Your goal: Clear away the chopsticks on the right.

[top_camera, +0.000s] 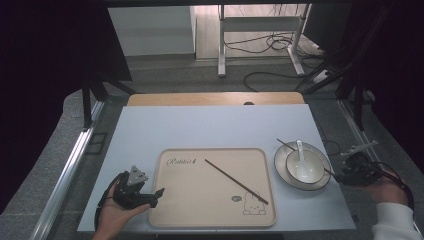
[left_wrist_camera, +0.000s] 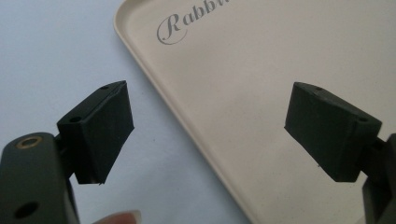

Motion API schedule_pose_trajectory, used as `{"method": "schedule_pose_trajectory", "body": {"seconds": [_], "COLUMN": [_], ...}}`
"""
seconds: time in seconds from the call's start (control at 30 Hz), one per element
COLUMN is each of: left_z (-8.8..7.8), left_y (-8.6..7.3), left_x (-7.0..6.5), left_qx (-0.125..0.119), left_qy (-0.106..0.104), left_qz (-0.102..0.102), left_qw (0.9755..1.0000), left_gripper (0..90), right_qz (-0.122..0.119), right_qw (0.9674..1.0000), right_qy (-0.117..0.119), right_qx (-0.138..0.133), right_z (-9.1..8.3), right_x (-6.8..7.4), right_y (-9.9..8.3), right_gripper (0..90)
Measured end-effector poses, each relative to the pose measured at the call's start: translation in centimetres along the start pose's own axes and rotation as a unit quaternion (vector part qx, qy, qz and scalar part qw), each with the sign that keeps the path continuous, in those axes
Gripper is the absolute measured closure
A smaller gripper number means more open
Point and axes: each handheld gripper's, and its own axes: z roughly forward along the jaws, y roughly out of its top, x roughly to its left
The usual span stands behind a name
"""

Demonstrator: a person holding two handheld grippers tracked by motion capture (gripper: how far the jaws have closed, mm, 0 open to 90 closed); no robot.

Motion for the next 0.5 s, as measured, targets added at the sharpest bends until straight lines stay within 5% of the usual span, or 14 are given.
{"method": "schedule_pose_trajectory", "body": {"seconds": [0.27,0.5], "left_z": [0.0,0.0], "left_y": [0.1,0.0], "left_x": [-0.1,0.0], "left_qx": [-0.004,-0.001], "left_qy": [-0.002,-0.001], "left_qz": [0.003,0.002], "left_qw": [1.0,1.0], "left_gripper": [15.4,15.4], "right_qz": [-0.041,-0.052], "right_qw": [0.9986,0.9979], "right_qy": [-0.004,0.008], "right_qx": [0.033,0.037], "right_z": [1.3,1.3], "right_x": [0.4,0.6], "right_y": [-0.1,0.0], "right_gripper": [72.2,83.0]}}
